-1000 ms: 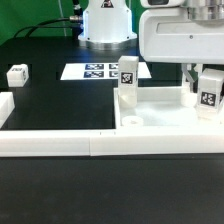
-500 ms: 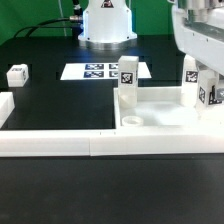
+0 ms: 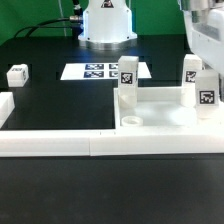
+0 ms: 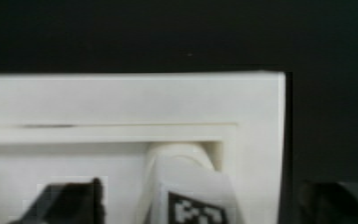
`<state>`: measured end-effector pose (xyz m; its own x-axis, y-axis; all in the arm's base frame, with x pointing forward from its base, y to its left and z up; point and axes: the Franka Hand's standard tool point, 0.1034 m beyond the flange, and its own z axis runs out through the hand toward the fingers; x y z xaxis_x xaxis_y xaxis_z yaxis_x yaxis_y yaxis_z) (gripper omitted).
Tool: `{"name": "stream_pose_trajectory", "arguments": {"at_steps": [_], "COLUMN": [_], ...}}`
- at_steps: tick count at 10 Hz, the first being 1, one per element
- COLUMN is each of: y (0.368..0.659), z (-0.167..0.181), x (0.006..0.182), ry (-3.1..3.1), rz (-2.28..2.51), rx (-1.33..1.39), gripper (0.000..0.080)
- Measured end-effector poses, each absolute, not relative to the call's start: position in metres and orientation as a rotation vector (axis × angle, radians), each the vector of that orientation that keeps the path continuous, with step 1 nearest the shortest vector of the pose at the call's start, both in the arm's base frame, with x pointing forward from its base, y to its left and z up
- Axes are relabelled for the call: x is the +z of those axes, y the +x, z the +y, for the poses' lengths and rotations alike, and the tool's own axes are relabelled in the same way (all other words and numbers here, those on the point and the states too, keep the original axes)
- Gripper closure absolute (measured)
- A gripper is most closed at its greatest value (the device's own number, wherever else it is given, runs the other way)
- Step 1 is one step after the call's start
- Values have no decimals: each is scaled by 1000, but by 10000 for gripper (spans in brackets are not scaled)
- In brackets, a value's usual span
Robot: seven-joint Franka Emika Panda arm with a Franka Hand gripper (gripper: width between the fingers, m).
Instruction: Assemble square table
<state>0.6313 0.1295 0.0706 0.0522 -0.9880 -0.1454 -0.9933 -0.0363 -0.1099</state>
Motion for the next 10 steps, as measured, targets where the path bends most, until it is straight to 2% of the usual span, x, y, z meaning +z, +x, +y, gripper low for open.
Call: {"name": "stream_pose_trajectory", "arguments": {"at_steps": [1,3,6,8,10], "y": [634,635,635,636,635], "z": [130,129,126,109,115], "x": [74,74,74,70,70], "ry": [-2409,-2573,-2740,-2855,-2972], "rz": [1738,1494,1168,876,566], "rx": [-2,-29,-63,-138,-164], "gripper": [179,156,150,150,150]}}
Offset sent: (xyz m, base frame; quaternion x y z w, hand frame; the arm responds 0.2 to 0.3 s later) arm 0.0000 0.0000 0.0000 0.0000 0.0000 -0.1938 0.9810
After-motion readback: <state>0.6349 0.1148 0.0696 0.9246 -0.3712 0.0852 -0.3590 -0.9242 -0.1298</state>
